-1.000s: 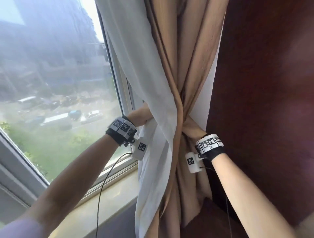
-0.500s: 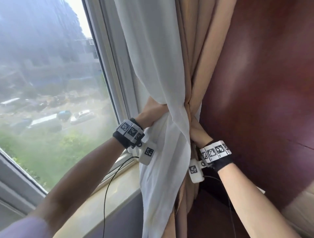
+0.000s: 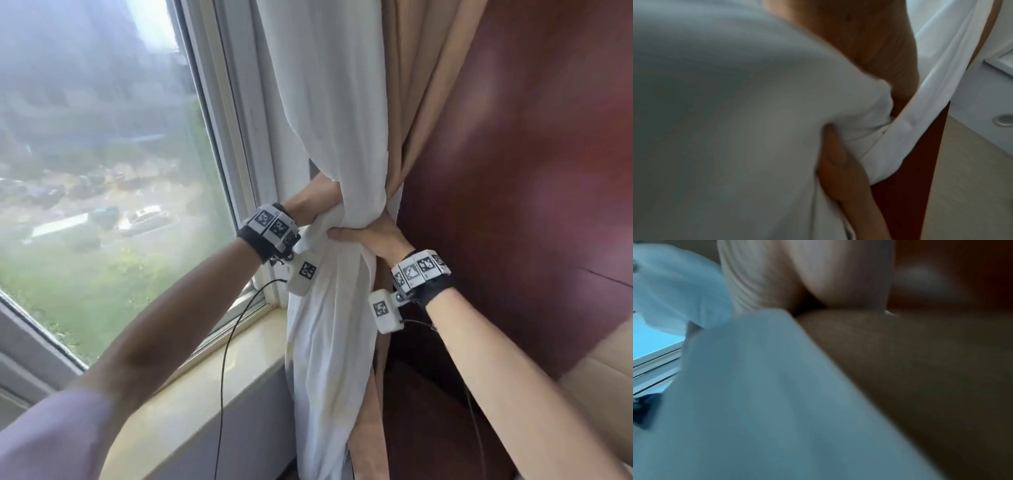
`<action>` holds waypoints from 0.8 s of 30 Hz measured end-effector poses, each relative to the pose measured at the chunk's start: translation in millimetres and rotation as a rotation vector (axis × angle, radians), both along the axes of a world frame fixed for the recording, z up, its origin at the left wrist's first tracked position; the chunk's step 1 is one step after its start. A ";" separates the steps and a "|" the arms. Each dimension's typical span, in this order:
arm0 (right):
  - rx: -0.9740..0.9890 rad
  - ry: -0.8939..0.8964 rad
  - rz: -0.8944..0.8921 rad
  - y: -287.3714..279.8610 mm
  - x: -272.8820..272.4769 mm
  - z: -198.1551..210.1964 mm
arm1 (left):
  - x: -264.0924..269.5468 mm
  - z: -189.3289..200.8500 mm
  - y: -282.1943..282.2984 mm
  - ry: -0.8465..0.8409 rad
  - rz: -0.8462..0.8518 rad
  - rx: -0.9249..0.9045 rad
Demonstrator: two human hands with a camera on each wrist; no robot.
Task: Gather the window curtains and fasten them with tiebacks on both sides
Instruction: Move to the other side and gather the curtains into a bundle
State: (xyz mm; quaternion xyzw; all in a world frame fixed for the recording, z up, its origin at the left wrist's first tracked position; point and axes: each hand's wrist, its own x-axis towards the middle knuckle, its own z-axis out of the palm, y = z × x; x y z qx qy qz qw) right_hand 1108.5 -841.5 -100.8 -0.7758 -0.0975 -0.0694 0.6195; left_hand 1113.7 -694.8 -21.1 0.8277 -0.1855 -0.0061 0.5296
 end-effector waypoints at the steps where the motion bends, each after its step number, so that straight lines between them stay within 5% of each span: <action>1: 0.023 -0.004 -0.009 4.6 2.2 0.1 | 0.9 1.4 3.5 0.005 -0.014 0.007; 6: 0.096 0.041 -0.155 26.9 15.5 -1.9 | 17.1 -15.7 24.1 -0.122 0.092 0.005; 9: 0.130 0.051 -0.274 38.2 20.6 -4.3 | 12.3 -75.6 39.8 -0.278 0.312 -0.087; 12: 0.108 0.060 -0.411 40.9 20.7 -3.6 | -47.4 -153.6 46.9 -0.369 0.582 -0.039; 14: 0.101 0.060 -0.450 41.0 21.3 -4.3 | -91.8 -199.7 46.9 -0.382 0.531 0.132; 19: 0.059 0.060 -0.483 47.0 22.8 -6.8 | -119.9 -276.5 38.9 -0.045 0.333 0.837; 24: 0.047 0.053 -0.482 48.0 23.1 -9.8 | -106.3 -291.4 55.4 0.017 0.221 1.007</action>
